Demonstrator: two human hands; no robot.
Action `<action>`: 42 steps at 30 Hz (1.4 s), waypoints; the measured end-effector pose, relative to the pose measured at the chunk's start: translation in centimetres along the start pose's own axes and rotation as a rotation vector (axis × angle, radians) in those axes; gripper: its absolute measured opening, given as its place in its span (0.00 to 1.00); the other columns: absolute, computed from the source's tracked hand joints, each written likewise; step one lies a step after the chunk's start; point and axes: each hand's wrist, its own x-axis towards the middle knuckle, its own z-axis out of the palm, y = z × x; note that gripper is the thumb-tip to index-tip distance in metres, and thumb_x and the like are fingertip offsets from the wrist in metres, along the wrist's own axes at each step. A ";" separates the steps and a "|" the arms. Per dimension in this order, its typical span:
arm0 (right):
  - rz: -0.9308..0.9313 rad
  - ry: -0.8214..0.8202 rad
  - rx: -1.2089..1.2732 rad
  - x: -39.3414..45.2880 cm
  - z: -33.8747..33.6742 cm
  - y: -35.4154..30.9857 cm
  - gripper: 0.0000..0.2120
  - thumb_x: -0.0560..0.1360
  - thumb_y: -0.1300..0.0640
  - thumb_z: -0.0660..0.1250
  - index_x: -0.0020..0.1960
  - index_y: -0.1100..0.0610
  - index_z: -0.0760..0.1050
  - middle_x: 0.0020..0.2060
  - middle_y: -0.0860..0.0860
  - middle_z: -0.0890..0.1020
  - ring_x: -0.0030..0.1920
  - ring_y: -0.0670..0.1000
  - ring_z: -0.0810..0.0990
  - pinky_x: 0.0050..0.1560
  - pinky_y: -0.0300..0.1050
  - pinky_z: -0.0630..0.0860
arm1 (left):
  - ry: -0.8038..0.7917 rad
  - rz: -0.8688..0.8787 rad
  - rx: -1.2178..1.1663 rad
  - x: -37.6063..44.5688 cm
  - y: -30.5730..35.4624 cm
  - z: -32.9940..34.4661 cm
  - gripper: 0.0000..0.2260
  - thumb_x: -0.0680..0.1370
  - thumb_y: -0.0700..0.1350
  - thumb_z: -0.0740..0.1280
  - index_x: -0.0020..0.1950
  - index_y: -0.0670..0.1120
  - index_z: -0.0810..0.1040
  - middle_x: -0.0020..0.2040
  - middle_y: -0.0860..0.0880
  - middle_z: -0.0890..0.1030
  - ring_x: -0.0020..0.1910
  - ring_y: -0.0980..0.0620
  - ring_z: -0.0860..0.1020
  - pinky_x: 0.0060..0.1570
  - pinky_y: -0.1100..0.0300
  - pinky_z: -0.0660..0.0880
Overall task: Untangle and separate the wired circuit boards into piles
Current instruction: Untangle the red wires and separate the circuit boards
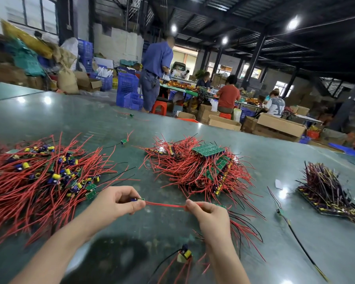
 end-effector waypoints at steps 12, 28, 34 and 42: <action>-0.071 -0.035 -0.169 0.2 -0.5 0.1 0.10 0.75 0.56 0.67 0.38 0.52 0.84 0.21 0.46 0.65 0.22 0.43 0.59 0.24 0.34 0.56 | 0.044 0.016 0.167 0.2 -0.6 -0.4 0.06 0.71 0.41 0.74 0.35 0.46 0.79 0.27 0.50 0.76 0.29 0.55 0.72 0.35 0.61 0.67; -0.044 -0.032 -0.075 0.4 0.0 0.6 0.14 0.78 0.49 0.62 0.40 0.50 0.84 0.22 0.47 0.76 0.21 0.39 0.69 0.25 0.31 0.64 | 0.315 0.044 0.719 -0.1 -1.1 -0.4 0.08 0.69 0.60 0.71 0.33 0.61 0.75 0.30 0.62 0.79 0.31 0.64 0.74 0.29 0.64 0.66; -0.029 -0.101 -0.256 0.5 -0.1 0.4 0.30 0.79 0.40 0.52 0.31 0.55 0.81 0.24 0.47 0.81 0.18 0.44 0.71 0.28 0.35 0.71 | 0.852 0.137 0.932 0.4 -2.6 -2.8 0.09 0.70 0.52 0.73 0.45 0.49 0.82 0.31 0.46 0.81 0.31 0.42 0.79 0.27 0.65 0.62; -0.046 -0.007 -0.821 0.3 -0.2 1.0 0.32 0.77 0.33 0.42 0.32 0.55 0.68 0.38 0.51 0.78 0.42 0.54 0.76 0.44 0.45 0.71 | 0.190 0.419 0.476 -0.8 -1.7 3.8 0.12 0.70 0.45 0.71 0.53 0.53 0.79 0.50 0.58 0.78 0.53 0.61 0.72 0.58 0.62 0.66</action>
